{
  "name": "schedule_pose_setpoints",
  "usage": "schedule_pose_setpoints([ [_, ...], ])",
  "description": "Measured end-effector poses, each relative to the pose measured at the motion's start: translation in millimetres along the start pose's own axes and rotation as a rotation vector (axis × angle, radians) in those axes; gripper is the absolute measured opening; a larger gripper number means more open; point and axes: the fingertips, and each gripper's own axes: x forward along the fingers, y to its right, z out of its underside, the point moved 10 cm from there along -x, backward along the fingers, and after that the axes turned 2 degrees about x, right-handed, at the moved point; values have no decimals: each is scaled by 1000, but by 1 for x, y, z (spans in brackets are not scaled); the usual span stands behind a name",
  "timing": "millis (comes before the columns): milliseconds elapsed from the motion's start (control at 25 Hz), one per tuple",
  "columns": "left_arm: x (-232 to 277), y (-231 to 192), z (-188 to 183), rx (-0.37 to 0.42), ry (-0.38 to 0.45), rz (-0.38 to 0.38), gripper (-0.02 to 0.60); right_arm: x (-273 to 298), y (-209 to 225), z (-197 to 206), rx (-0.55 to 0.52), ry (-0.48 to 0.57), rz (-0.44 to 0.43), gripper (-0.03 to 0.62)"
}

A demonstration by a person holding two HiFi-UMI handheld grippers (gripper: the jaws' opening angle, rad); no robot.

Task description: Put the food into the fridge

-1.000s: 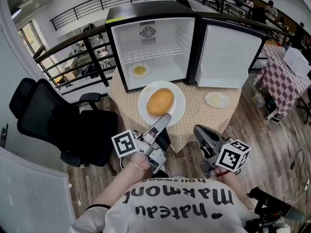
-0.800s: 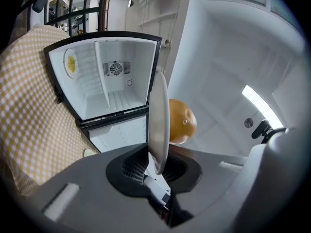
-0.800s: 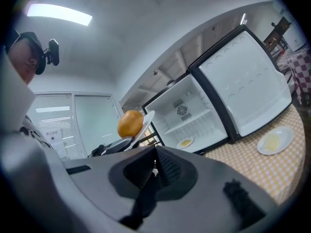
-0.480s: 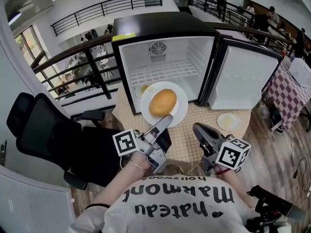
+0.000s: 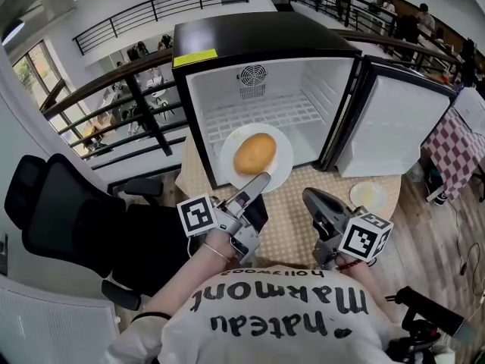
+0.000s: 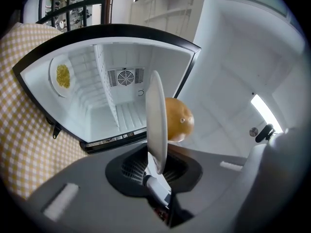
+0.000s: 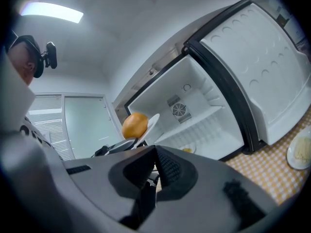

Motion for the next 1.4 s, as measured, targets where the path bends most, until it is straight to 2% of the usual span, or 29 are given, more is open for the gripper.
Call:
schedule_pose_setpoints([
  [400,10,-40,-30,0,66,-83,35,18,15,1,28,-5,22,15],
  [560,19,-54,-43,-20,123,-83,41,21,23,1,36,-11,40,15],
  [960,29,-83,-68,9,174,-190,52,19,43,-4,41,-63,99,15],
  [1200,36,-89,-78,5,251,-217,52,11,56,-8,55,-92,125,15],
  [1400,46,-90,-86,-7,336,-240,52,7,67,-20,58,-136,98,15],
])
